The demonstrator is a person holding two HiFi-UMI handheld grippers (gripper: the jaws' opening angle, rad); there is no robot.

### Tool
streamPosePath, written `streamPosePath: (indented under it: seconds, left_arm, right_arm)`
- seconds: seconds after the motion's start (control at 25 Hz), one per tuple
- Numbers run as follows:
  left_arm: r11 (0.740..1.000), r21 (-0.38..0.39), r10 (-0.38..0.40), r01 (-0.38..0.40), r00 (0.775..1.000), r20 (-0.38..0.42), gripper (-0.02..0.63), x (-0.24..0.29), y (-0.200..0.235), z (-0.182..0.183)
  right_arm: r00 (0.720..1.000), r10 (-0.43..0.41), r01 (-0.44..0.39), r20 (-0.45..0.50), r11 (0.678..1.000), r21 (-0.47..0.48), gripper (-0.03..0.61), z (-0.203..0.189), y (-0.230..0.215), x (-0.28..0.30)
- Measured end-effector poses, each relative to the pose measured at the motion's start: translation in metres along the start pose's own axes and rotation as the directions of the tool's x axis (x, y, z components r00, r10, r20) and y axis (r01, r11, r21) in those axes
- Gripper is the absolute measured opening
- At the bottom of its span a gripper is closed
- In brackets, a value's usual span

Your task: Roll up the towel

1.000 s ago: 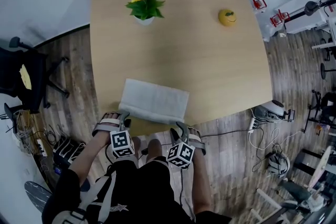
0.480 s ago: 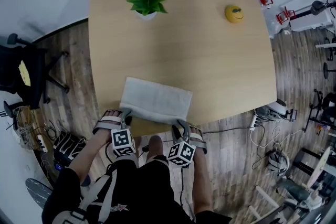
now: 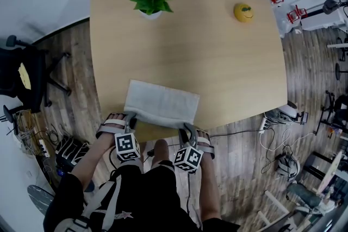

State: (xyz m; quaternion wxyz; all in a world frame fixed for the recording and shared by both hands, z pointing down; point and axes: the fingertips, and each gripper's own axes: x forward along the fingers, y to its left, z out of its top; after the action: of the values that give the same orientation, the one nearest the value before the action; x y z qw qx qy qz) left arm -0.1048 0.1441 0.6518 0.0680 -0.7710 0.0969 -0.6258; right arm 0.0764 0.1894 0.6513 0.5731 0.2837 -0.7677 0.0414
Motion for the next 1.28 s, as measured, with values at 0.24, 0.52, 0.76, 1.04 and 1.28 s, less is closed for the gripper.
streamPosePath:
  seconds: [0.24,0.52,0.76,1.04,1.28]
  left_arm:
    - [0.999,0.019,0.031,-0.031,0.999,0.008,0.067,-0.001,0.001,0.000]
    - [0.999,0.021,0.032,-0.032,0.999,0.014,0.031,-0.006,-0.004,-0.001]
    - [1.000,0.009,-0.021,0.021,1.000,0.003,0.031,-0.016,-0.027,-0.005]
    - [0.998,0.022,-0.058,0.059,0.997,-0.043,0.032,-0.025,-0.047,-0.008]
    - [0.998,0.011,-0.067,0.068,0.997,-0.042,0.037,-0.027,-0.043,-0.006]
  right_arm:
    - [1.000,-0.029,0.029,0.011,1.000,0.006,0.100,0.000,-0.001,0.000]
    - [0.999,-0.042,0.042,0.005,0.999,-0.023,0.066,0.000,0.003,-0.004]
    - [1.000,0.017,-0.017,-0.010,1.000,-0.021,0.064,-0.006,0.021,-0.012]
    - [0.997,0.067,-0.067,-0.031,0.998,-0.009,0.064,-0.013,0.039,-0.021]
    - [0.996,0.084,-0.083,-0.036,0.996,0.021,0.074,-0.011,0.034,-0.022]
